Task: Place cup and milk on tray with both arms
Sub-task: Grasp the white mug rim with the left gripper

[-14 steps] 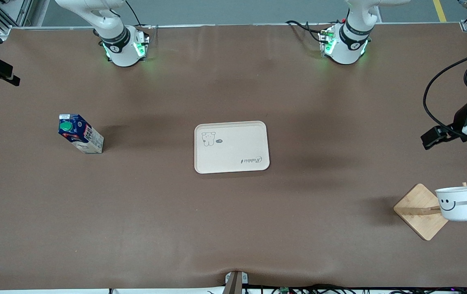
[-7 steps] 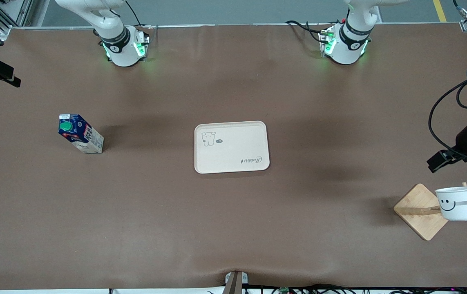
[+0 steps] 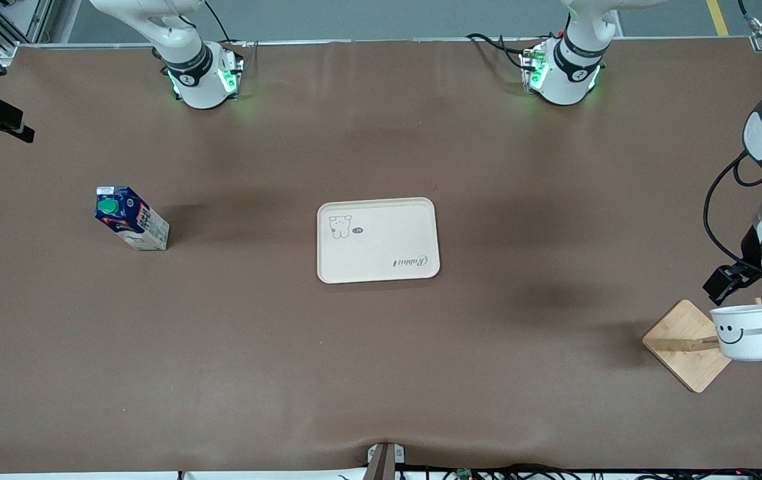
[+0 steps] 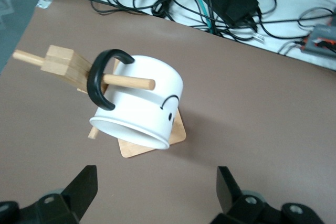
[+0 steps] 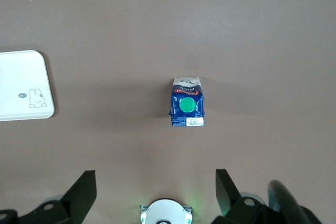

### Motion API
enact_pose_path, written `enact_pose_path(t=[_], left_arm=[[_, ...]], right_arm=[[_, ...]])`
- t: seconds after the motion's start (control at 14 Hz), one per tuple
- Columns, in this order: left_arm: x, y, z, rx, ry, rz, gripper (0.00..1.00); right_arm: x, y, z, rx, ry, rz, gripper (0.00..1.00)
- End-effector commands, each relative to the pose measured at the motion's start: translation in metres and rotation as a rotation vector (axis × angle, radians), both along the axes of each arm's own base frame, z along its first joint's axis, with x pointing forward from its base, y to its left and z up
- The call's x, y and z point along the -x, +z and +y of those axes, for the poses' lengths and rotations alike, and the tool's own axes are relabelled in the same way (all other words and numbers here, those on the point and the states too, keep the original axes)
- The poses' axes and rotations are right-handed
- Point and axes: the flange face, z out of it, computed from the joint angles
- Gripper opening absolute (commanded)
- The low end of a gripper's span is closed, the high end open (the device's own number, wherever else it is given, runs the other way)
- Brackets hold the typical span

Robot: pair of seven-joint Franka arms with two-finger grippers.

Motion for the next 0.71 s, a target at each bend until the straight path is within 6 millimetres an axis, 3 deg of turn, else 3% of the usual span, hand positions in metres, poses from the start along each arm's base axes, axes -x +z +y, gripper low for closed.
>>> enact_pose_path(t=[0.0,0.36,0.5,0.64], left_arm=[[-0.006,-0.011,-0.002,-0.003,0.028,-0.046,1.00],[-0.010,-0.063,0.008,0.039,0.024,-0.125,1.00],[-0.012,-0.071,0.012,0.039,0.024,-0.122,1.00],[-0.016,-0.077,0.011,-0.001,-0.006,-0.116,1.00]], right_arm=[[-0.001,0.003,-0.001,0.016,-0.001,-0.009,1.00],[-0.005,-0.001,0.001,0.014,0.003,-0.003,1.00],[-0.011,-0.009,0.000,0.013,0.001,0.012,1.00],[-0.020,-0.001,0.001,0.022,0.002,-0.006,1.00]])
